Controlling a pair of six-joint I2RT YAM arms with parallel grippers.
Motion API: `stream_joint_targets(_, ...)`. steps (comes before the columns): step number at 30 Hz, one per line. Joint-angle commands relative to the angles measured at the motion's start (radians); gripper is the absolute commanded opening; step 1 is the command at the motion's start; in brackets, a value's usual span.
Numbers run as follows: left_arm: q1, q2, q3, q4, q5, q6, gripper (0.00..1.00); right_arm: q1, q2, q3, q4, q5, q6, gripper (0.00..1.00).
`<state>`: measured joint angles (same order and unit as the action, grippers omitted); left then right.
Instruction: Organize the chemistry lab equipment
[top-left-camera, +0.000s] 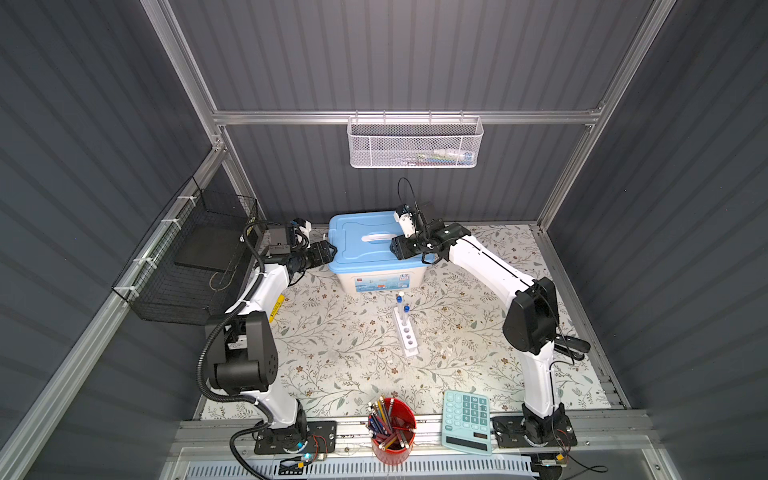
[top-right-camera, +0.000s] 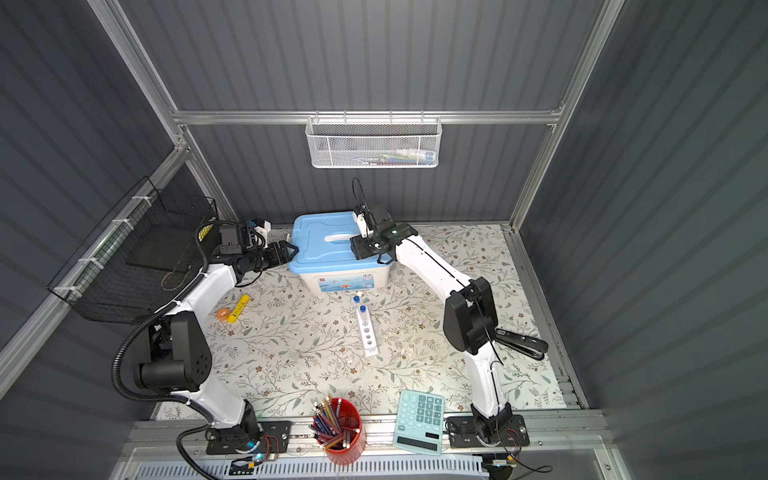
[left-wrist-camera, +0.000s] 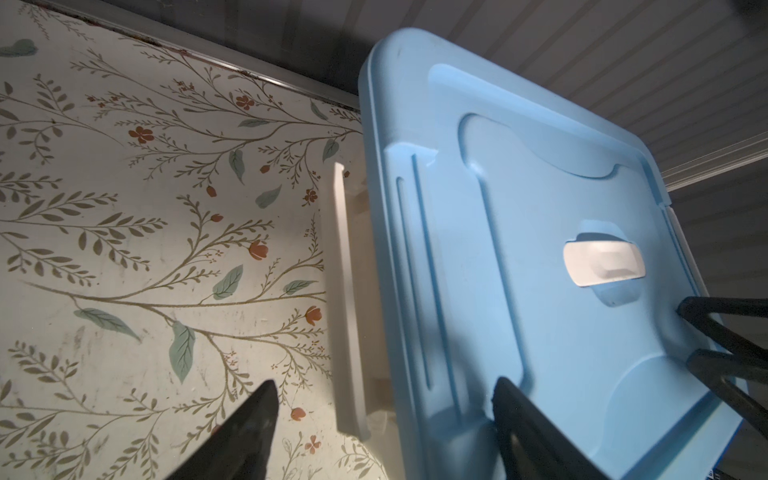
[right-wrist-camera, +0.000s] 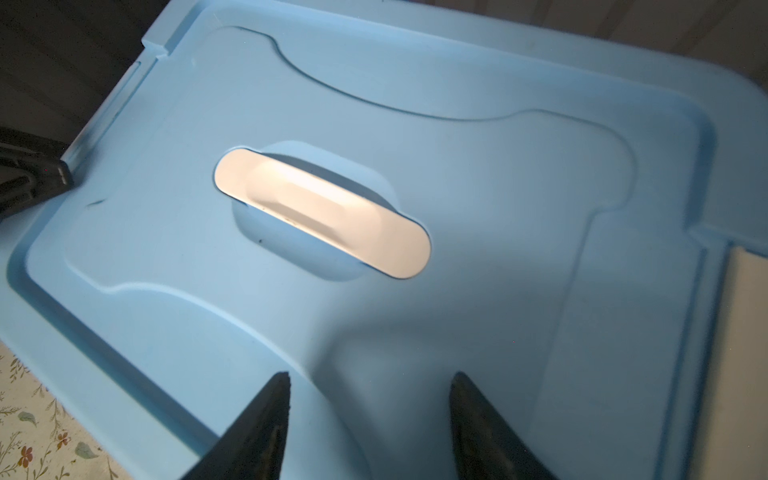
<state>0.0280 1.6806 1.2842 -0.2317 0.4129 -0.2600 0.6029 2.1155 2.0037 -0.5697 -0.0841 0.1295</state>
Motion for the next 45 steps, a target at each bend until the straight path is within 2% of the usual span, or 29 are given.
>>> stream_joint_targets(1,0.007,0.016,0.041,0.024,0.023,-0.016,0.79,0.002,0.027,-0.046,-0.108,-0.016,0.021,0.62)
stream_joint_targets(20,0.007,0.064,0.051,0.082,0.074,-0.044,0.67,0.003,0.036,-0.054,-0.097,-0.020,0.031,0.62)
stream_joint_targets(25,0.006,0.061,0.062,0.077,0.074,-0.038,0.63,0.005,0.038,-0.055,-0.095,-0.020,0.033,0.62)
stream_joint_targets(45,-0.058,0.093,0.118,0.049,0.046,0.004,0.53,0.006,0.044,-0.052,-0.095,-0.013,0.039,0.61)
